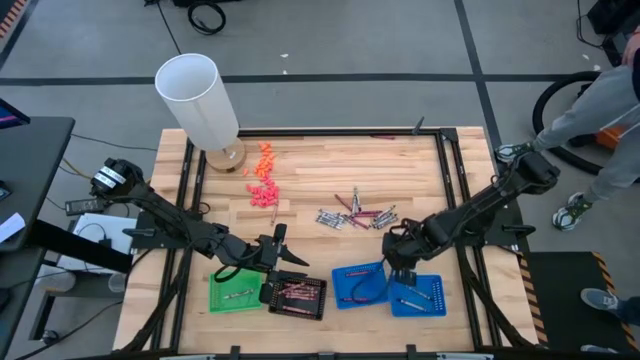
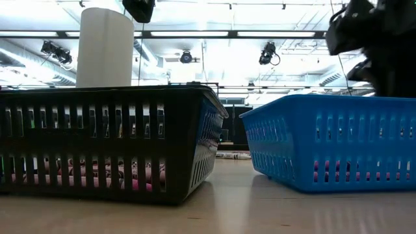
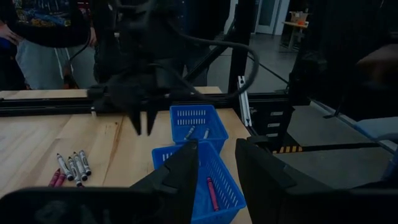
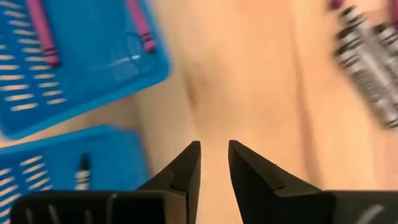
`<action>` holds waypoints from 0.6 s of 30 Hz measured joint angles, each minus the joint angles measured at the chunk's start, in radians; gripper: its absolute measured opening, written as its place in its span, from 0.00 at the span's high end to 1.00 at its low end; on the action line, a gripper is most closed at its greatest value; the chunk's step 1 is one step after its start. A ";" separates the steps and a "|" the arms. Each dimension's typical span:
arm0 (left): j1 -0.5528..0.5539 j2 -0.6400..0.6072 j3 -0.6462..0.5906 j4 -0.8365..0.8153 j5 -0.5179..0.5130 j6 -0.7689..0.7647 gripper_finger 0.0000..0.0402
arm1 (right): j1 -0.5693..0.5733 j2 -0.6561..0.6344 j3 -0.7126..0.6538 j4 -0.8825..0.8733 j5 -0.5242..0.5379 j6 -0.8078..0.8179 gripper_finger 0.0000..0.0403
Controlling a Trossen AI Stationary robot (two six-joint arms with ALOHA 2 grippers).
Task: Sort crayons
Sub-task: Put the pink crayon into the black bin
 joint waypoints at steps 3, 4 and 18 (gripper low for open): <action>0.000 0.000 0.000 -0.001 0.000 0.000 0.70 | -0.033 -0.031 -0.055 0.090 0.046 -0.053 0.78; 0.000 0.000 0.000 -0.001 0.000 0.000 0.70 | -0.041 -0.041 -0.077 0.129 0.054 -0.069 0.79; 0.044 0.000 0.000 -0.062 -0.097 -0.057 0.70 | -0.078 -0.097 -0.321 0.509 0.243 -0.135 0.81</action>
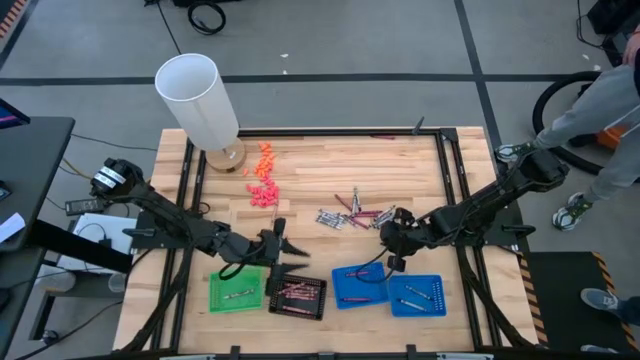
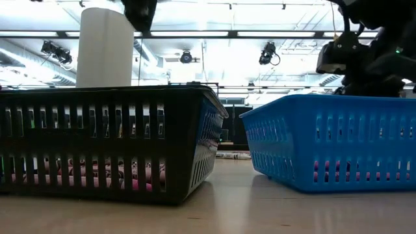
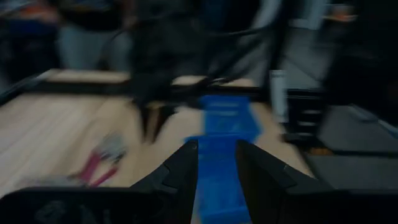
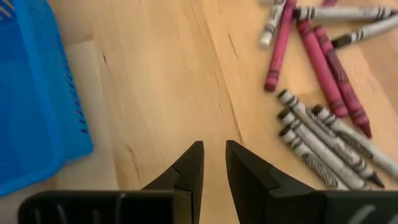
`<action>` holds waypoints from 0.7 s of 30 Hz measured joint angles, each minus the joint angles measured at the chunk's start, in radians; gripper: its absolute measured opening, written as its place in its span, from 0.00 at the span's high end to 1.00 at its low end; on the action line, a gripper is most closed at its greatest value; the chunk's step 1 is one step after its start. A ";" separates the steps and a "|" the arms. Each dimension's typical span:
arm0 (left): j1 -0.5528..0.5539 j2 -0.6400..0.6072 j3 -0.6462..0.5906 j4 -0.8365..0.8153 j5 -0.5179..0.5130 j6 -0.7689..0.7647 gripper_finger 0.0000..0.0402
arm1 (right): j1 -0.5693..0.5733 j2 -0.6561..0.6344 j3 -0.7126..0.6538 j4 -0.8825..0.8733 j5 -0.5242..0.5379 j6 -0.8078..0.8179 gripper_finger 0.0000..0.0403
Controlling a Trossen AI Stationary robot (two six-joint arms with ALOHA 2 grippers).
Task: Sort crayons
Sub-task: Put the pink crayon into the black bin
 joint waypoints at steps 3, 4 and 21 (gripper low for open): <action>0.053 0.000 0.000 -0.085 -0.035 -0.078 0.70 | 0.000 0.001 -0.028 0.055 0.075 -0.011 0.81; 0.074 0.000 0.000 -0.113 -0.034 -0.107 0.70 | -0.001 0.001 -0.035 0.075 0.099 -0.013 0.81; 0.300 0.000 0.000 -0.700 0.100 -0.623 0.70 | -0.003 0.001 -0.058 0.344 0.317 -0.078 0.81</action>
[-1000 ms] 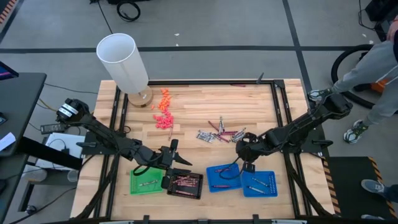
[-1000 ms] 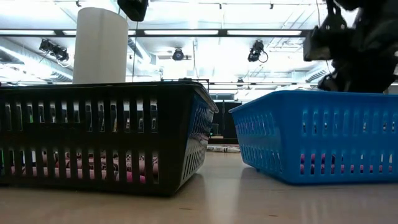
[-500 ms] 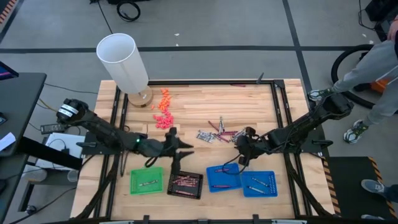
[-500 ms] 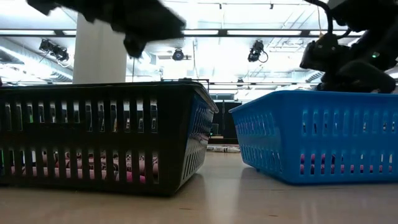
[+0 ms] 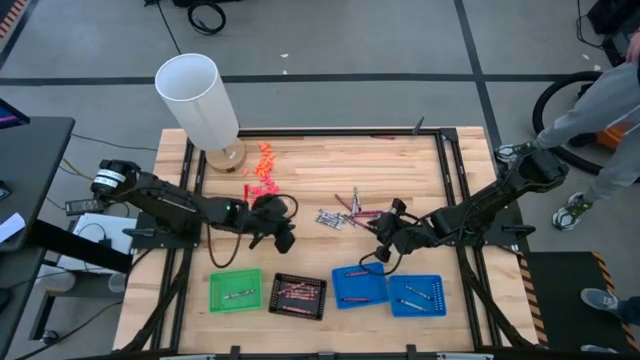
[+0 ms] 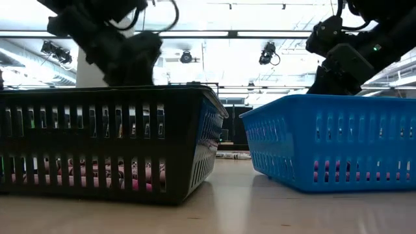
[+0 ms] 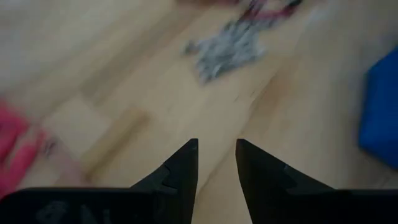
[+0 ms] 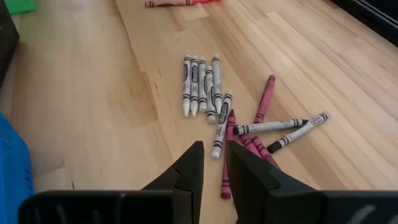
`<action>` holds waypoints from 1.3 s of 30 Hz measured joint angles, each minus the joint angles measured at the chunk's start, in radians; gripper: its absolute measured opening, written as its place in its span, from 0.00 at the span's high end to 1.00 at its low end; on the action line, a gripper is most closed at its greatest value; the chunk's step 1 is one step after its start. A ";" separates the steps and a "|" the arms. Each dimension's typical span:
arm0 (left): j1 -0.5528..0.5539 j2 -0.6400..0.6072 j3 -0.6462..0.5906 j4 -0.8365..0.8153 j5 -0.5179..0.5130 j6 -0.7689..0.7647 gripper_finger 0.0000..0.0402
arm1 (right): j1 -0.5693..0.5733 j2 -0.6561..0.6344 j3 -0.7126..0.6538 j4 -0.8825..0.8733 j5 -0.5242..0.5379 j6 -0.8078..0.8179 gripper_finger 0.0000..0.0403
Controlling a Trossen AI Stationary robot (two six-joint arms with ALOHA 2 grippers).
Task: Sort crayons
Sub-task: Put the pink crayon into the black bin
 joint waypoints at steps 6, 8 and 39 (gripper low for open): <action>0.029 0.000 0.000 -0.157 0.026 -0.128 0.70 | 0.000 0.000 0.000 0.005 0.011 0.005 0.81; 0.036 0.000 0.000 -0.189 0.028 -0.157 0.70 | 0.000 0.000 0.000 0.006 0.021 0.005 0.81; -0.044 0.050 -0.052 -0.242 -0.319 -0.308 0.70 | 0.033 0.001 0.000 0.036 0.033 -0.020 0.81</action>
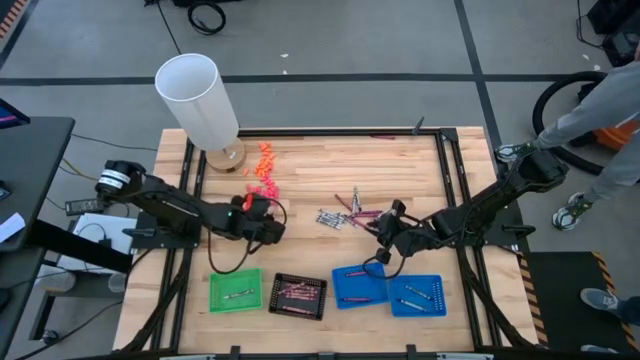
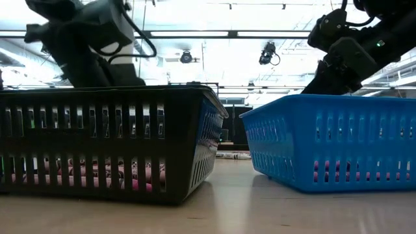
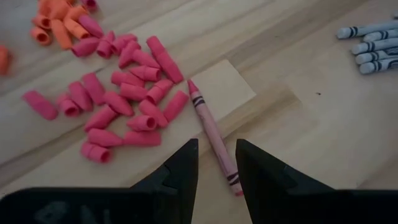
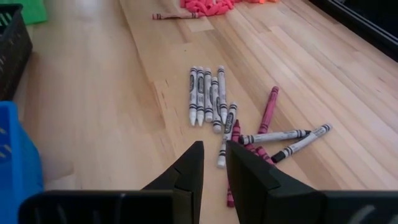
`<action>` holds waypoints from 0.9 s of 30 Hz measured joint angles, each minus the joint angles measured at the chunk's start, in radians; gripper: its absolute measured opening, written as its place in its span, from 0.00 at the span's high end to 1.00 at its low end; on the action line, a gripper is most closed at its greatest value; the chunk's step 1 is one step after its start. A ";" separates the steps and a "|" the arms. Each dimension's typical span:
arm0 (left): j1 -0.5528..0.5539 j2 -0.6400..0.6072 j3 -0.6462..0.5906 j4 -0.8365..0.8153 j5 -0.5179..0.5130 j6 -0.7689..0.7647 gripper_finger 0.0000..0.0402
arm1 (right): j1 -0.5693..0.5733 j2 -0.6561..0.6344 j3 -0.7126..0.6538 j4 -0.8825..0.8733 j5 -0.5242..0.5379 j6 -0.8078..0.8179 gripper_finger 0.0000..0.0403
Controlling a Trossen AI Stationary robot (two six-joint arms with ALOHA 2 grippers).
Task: Sort crayons
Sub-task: Put the pink crayon into the black bin
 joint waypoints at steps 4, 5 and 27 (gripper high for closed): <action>0.002 0.028 -0.009 0.043 0.001 0.009 0.70 | 0.009 0.000 0.000 0.006 0.001 -0.001 0.81; 0.002 0.032 -0.009 0.051 0.002 0.014 0.70 | 0.009 0.000 0.000 0.008 0.000 -0.001 0.81; 0.032 0.128 -0.010 0.105 0.146 0.069 0.73 | 0.011 0.009 0.000 0.047 -0.026 -0.026 0.81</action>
